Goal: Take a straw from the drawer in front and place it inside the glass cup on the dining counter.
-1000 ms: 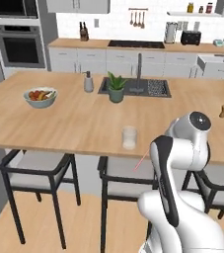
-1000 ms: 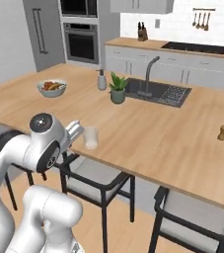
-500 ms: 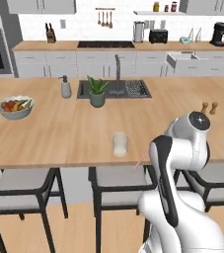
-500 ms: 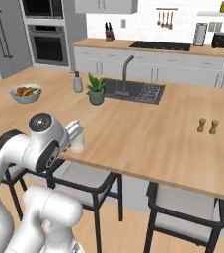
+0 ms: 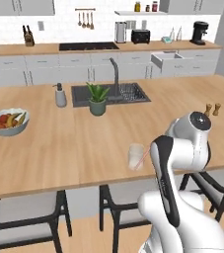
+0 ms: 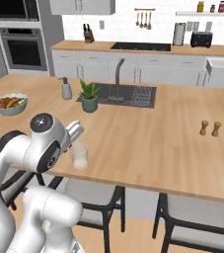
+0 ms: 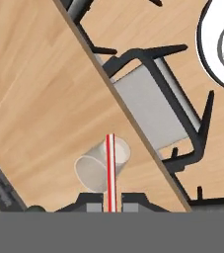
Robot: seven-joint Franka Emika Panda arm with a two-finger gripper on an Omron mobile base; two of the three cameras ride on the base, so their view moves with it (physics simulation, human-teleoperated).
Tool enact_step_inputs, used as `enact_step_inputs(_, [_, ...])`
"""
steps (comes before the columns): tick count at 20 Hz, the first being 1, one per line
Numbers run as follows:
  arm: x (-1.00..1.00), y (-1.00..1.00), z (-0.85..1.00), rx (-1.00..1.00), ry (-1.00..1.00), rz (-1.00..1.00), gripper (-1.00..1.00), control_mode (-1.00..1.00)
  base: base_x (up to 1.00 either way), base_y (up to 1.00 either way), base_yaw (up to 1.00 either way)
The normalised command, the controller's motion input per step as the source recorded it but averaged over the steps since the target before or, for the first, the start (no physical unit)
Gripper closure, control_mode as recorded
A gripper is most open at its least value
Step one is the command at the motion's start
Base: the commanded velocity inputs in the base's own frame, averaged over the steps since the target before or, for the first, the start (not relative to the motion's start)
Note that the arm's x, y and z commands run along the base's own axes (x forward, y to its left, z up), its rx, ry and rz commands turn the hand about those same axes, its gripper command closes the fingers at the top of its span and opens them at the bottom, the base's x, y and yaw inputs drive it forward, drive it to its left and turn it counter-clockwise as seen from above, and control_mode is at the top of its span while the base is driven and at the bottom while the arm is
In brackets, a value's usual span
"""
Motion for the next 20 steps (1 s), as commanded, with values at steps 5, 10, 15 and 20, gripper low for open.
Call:
enact_step_inputs(5, [0.0,0.0,0.0,0.0,0.0,0.0,1.0,1.0,0.28,0.46,-0.27])
enact_step_inputs(10, [0.01,0.12,0.0,-0.05,0.0,-0.19,1.0,-1.0,0.02,0.06,-0.05])
enact_step_inputs(15, [0.05,0.19,0.05,-0.24,0.0,-0.25,1.0,-1.0,0.0,0.0,0.0])
enact_step_inputs(20, [0.01,-0.11,0.19,-0.31,0.0,-0.21,1.0,-1.0,0.0,0.0,0.0])
